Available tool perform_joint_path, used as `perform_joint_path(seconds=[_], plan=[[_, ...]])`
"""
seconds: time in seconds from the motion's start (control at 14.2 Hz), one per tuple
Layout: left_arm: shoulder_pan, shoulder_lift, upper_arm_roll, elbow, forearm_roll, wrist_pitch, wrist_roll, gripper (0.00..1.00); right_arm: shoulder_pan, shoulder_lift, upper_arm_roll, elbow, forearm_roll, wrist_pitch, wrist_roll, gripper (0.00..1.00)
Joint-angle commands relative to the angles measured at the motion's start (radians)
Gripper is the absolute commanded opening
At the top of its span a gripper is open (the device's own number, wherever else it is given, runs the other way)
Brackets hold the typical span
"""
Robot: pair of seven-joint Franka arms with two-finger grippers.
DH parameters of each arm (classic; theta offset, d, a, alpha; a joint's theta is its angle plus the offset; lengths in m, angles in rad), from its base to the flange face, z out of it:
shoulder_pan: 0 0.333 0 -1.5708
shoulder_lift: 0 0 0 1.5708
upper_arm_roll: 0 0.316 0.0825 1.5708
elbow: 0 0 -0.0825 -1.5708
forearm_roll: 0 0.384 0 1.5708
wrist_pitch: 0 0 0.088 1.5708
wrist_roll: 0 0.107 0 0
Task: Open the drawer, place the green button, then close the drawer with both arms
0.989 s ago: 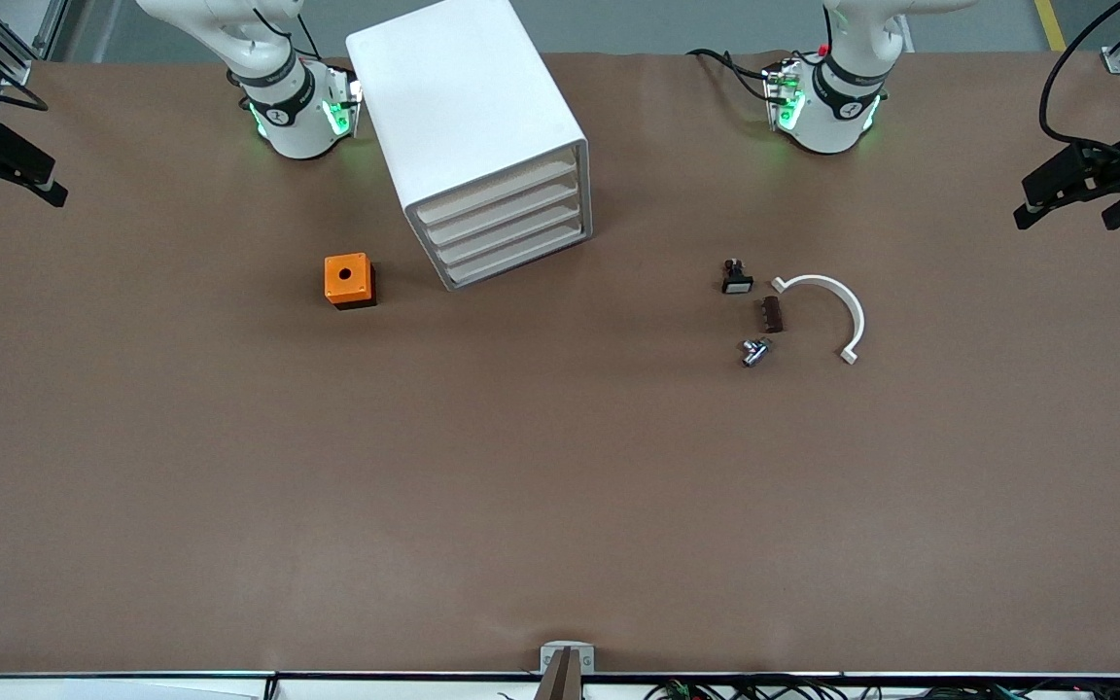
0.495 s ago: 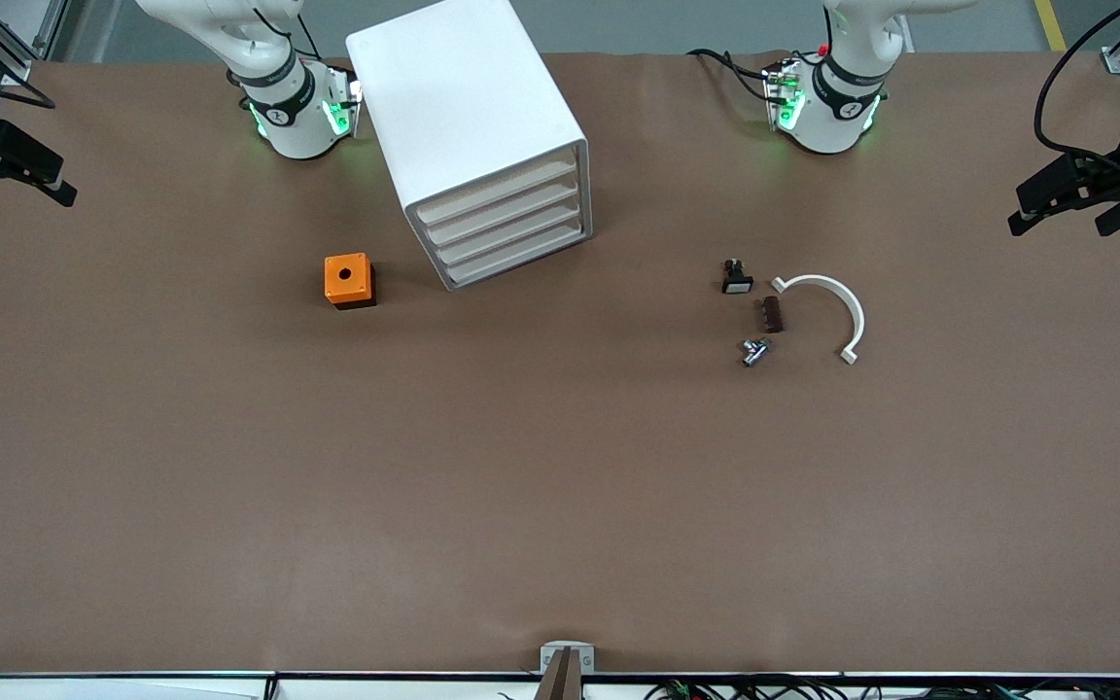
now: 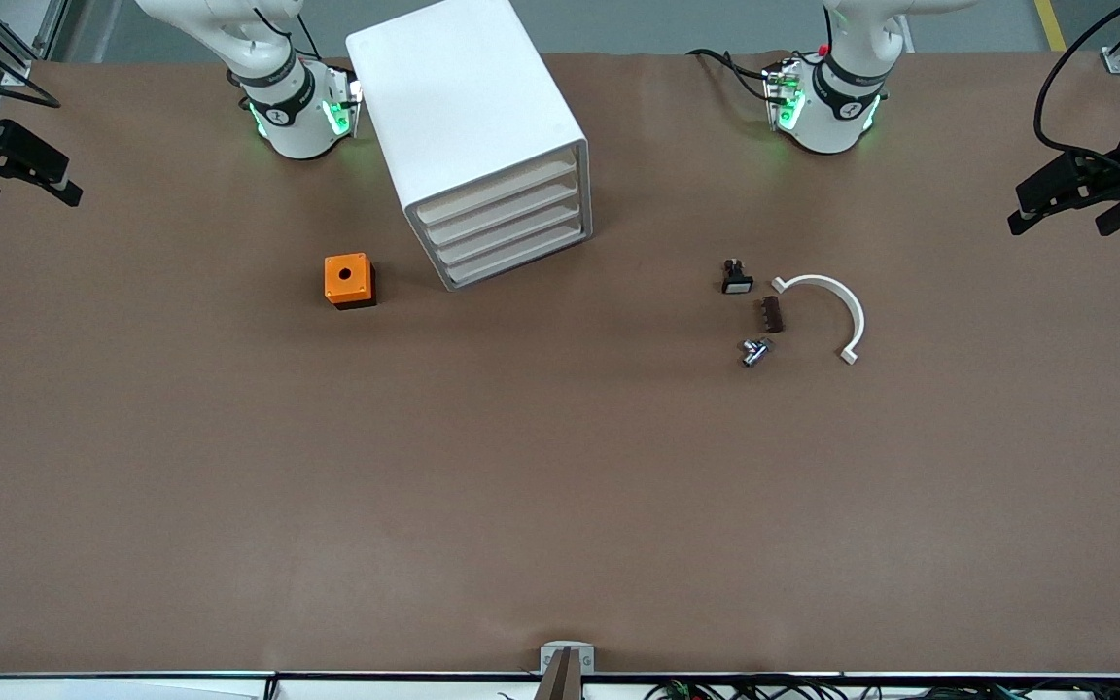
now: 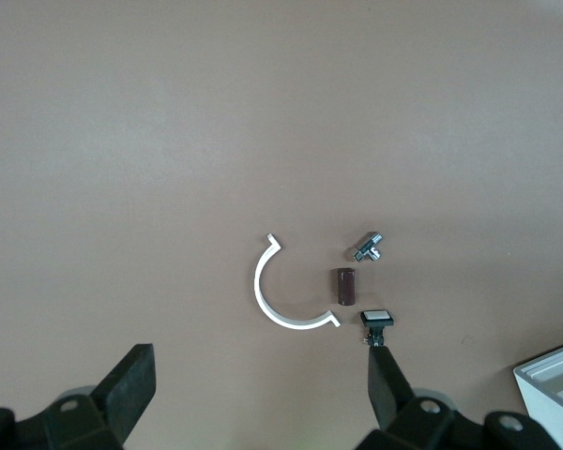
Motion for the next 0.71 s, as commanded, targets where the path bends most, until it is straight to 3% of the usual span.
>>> perform_joint_path(seconds=[0.0, 0.64], plan=[[0.003, 0.006, -0.003, 0.022, 0.018, -0.016, 0.008, 1.0, 0.008, -0.026, -0.002, -0.021, 0.007, 0.001, 0.022, 1.0], [0.003, 0.013, -0.002, 0.022, 0.017, -0.016, -0.004, 1.0, 0.004, -0.026, -0.003, -0.022, 0.006, 0.001, 0.021, 1.0]])
